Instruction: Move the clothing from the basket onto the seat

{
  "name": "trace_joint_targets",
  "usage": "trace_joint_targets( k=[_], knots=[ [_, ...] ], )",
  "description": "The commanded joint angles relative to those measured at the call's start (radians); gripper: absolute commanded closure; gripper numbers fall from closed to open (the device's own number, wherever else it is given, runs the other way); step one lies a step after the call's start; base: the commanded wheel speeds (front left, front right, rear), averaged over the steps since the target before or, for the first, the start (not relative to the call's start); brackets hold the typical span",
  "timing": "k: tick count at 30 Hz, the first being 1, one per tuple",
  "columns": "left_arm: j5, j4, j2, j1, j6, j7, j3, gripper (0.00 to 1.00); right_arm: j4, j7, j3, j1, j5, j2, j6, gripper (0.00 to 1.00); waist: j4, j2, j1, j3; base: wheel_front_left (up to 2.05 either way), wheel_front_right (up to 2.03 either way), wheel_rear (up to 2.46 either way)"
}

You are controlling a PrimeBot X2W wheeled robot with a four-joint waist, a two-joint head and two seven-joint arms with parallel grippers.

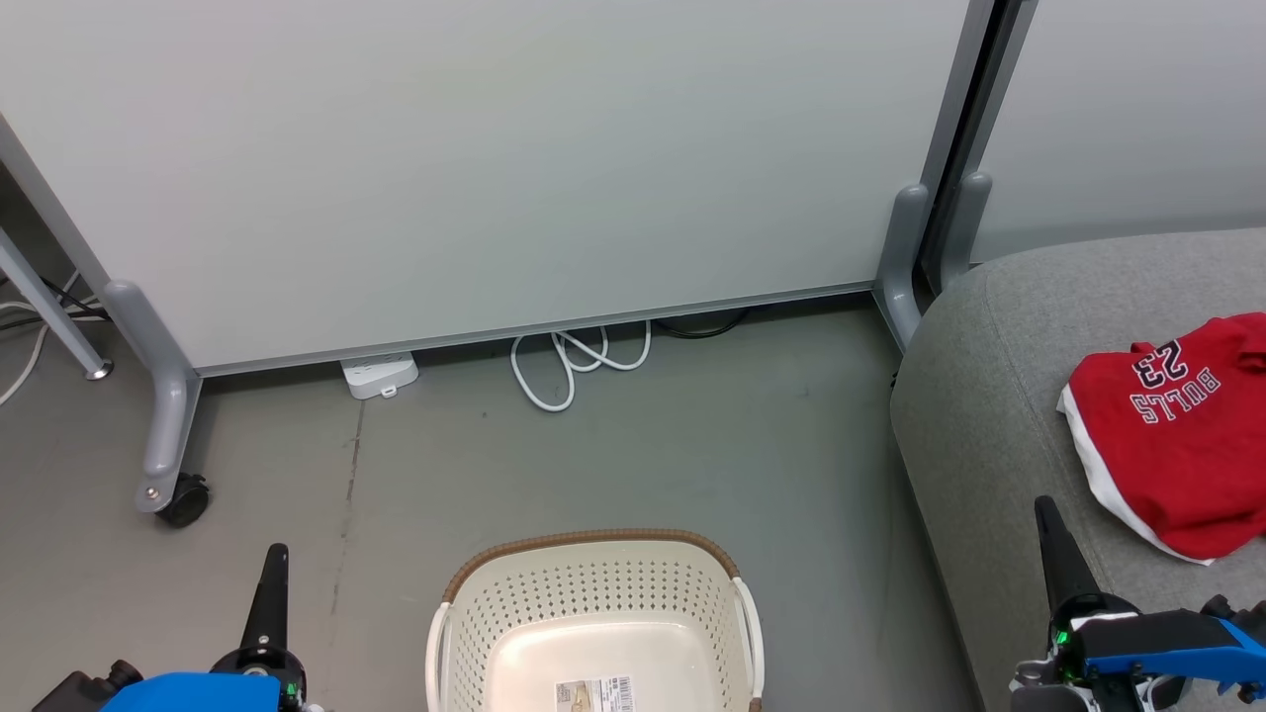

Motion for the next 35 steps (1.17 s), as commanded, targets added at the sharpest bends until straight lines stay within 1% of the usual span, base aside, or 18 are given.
trace_joint_targets(
  k=[1,35],
  knots=[
    [-0.017,-0.011,0.008,-0.019,-0.004,0.005,0.007,1.0,-0.003,0.005,-0.002,-0.023,0.021,-0.002,0.0,1.0,0.0,-0.0001,0.0,0.0,0.0,0.0,0.0],
    [-0.258,-0.045,0.009,-0.036,-0.006,0.074,0.05,1.0,0.01,0.047,-0.01,-0.054,0.311,-0.003,0.0,1.0,0.002,-0.0001,0.0,0.0,0.0,0.0,0.0]
  ],
)
